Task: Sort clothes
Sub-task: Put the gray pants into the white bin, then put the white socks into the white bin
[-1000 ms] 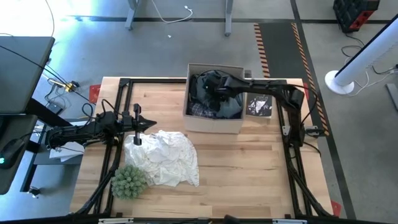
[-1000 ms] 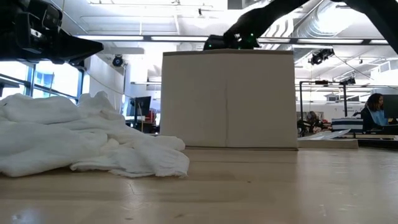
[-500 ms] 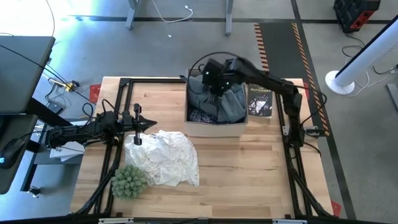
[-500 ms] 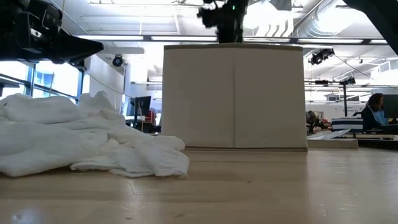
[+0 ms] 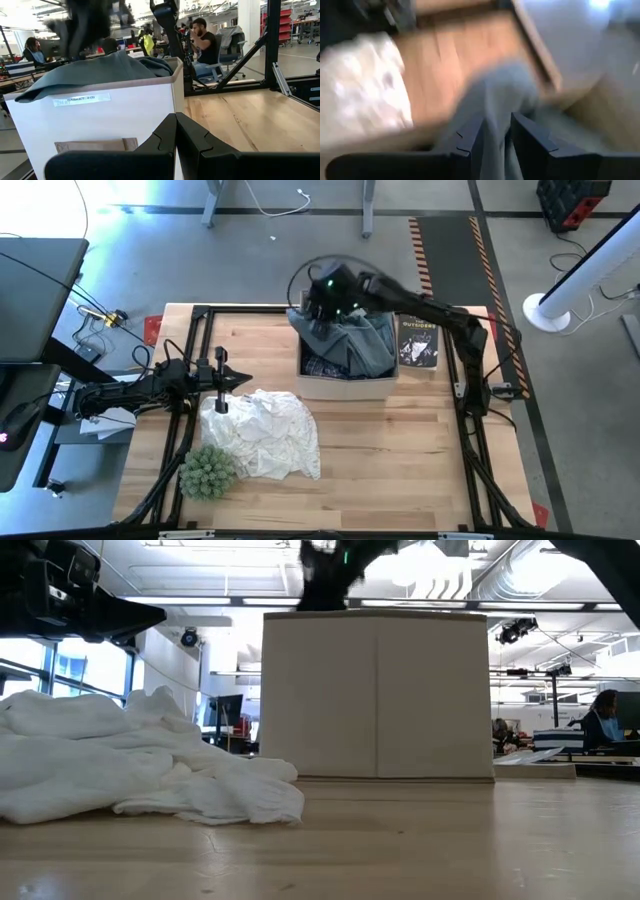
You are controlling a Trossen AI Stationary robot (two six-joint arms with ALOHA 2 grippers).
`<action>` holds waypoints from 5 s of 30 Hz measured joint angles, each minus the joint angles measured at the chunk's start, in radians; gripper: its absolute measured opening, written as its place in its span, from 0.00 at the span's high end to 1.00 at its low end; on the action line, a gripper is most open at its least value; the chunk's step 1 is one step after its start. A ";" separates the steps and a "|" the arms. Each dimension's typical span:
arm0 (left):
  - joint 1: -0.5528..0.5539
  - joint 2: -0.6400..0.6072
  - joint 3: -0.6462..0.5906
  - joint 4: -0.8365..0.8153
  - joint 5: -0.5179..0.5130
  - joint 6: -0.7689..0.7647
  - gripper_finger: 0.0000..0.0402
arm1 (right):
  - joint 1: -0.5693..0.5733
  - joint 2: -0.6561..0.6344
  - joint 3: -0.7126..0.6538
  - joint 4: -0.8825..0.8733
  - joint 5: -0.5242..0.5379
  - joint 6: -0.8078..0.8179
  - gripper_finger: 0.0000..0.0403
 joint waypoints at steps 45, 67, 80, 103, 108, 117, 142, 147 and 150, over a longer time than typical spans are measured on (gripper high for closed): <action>0.000 0.000 0.000 0.000 0.000 0.000 1.00 | -0.061 -0.455 -1.286 0.830 0.117 0.332 0.77; 0.000 0.001 0.000 0.001 0.000 0.000 1.00 | 0.034 -0.476 -0.727 0.505 0.137 0.006 0.77; 0.000 0.002 0.000 0.000 0.000 0.000 1.00 | 0.509 -0.211 -0.749 0.959 0.157 -0.089 0.76; 0.000 0.002 0.000 0.000 0.000 0.000 1.00 | 0.414 0.543 0.098 0.366 0.196 0.050 0.66; 0.000 0.002 0.000 0.000 0.000 0.000 1.00 | 0.425 0.510 0.093 0.392 0.223 0.014 0.95; 0.000 0.002 0.000 0.001 0.000 0.000 1.00 | 0.474 0.232 0.094 0.243 0.519 -0.170 0.97; 0.000 0.002 0.000 0.000 0.000 0.000 1.00 | -0.088 0.091 0.093 -0.349 0.343 0.029 0.97; 0.000 0.002 0.000 0.000 0.000 0.000 1.00 | -0.088 0.282 0.099 -0.433 0.346 -0.006 0.96; 0.000 0.002 0.000 0.000 0.000 0.000 1.00 | -0.089 0.348 0.104 -0.456 0.343 -0.023 0.94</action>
